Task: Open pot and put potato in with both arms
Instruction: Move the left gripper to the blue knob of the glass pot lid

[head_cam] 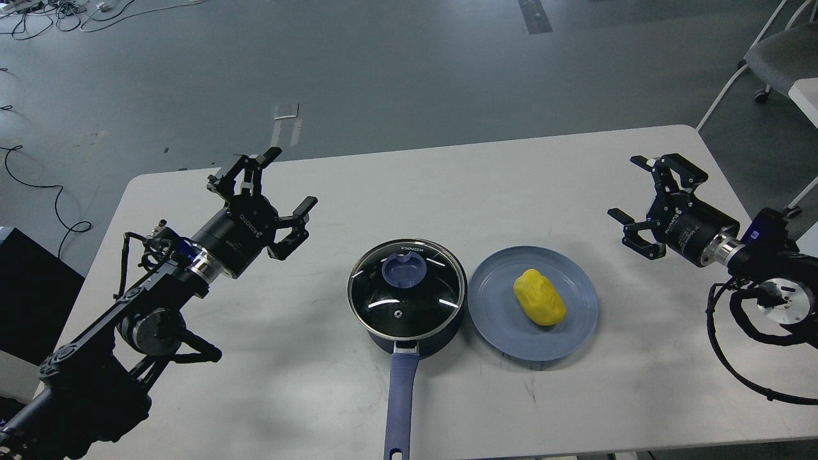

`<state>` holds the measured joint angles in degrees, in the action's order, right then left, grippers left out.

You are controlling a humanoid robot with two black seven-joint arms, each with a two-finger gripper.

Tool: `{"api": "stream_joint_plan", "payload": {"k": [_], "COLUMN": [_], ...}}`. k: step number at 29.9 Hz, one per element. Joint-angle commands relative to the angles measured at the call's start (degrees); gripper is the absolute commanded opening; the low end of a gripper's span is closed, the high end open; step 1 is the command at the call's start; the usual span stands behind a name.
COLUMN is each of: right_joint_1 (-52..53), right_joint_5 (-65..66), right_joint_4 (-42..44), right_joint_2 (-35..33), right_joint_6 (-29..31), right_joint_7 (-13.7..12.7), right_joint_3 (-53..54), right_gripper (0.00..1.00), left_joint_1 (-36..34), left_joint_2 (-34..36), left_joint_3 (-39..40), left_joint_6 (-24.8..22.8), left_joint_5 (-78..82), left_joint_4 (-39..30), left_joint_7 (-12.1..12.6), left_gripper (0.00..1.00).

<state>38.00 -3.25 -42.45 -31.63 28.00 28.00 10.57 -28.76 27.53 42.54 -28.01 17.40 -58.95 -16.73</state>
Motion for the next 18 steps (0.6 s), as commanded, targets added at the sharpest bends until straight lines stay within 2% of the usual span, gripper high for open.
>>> {"api": "stream_joint_plan", "payload": {"k": [1, 10, 14, 15, 18], "right_joint_1": [0.40, 0.58, 0.58, 0.58, 0.58], "right_joint_5": [0.00, 0.09, 0.09, 0.09, 0.09], "right_joint_4": [0.00, 0.09, 0.09, 0.00, 0.00], "right_joint_2": [-0.01, -0.01, -0.01, -0.01, 0.08], "right_joint_6": [0.00, 0.00, 0.00, 0.00, 0.00], "right_joint_7": [0.00, 0.00, 0.00, 0.00, 0.00], "right_joint_3": [0.07, -0.02, -0.02, -0.02, -0.02], "right_gripper": [1.00, 1.00, 1.00, 1.00, 1.00], "left_joint_1": [0.11, -2.17, -3.49, -4.02, -6.30], "left_joint_2": [-0.02, 1.20, 2.87, 3.14, 3.23], "left_joint_3": [0.00, -1.22, 1.05, 2.19, 2.11], "left_joint_6": [0.01, 0.01, 0.01, 0.01, 0.01], "left_joint_5": [0.00, -0.44, -1.49, -1.84, -1.93], "left_joint_4": [-0.02, 1.21, 4.01, 5.76, 7.27], "left_joint_7": [-0.14, 0.30, -0.49, 0.29, 0.39], "left_gripper": [0.98, 0.98, 0.98, 0.98, 0.98]}}
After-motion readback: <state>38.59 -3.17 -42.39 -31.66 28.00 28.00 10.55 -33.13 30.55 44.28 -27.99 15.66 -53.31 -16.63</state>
